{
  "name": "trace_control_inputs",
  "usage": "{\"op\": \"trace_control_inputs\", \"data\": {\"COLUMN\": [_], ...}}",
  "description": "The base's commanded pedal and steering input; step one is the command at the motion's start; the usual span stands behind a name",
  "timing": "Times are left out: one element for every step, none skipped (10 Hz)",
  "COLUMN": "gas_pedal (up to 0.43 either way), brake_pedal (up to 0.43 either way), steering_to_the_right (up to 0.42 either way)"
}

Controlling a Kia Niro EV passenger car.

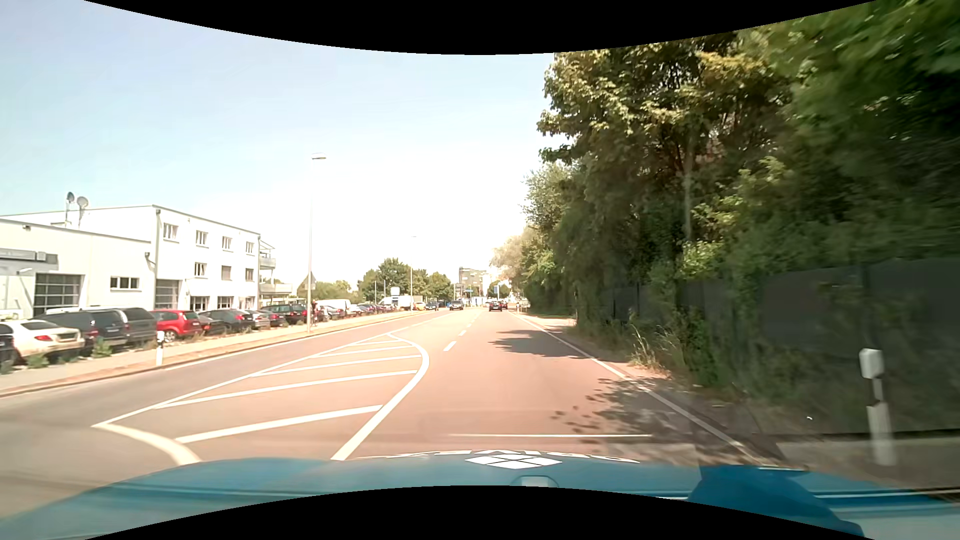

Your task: Follow the waypoints while adhering to traffic rules and regulations

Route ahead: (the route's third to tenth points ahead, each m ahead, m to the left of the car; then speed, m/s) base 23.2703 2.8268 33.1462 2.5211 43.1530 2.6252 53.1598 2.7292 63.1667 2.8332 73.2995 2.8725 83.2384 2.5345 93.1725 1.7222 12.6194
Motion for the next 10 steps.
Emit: {"op": "trace_control_inputs", "data": {"gas_pedal": [0.228,0.228,0.220,0.209,0.197,0.197,0.197,0.197,0.197,0.197], "brake_pedal": [0.000,0.000,0.000,0.000,0.000,0.000,0.000,0.000,0.000,0.000], "steering_to_the_right": [0.002,0.002,0.002,0.002,0.002,0.001,0.002,0.002,0.001,0.001]}}
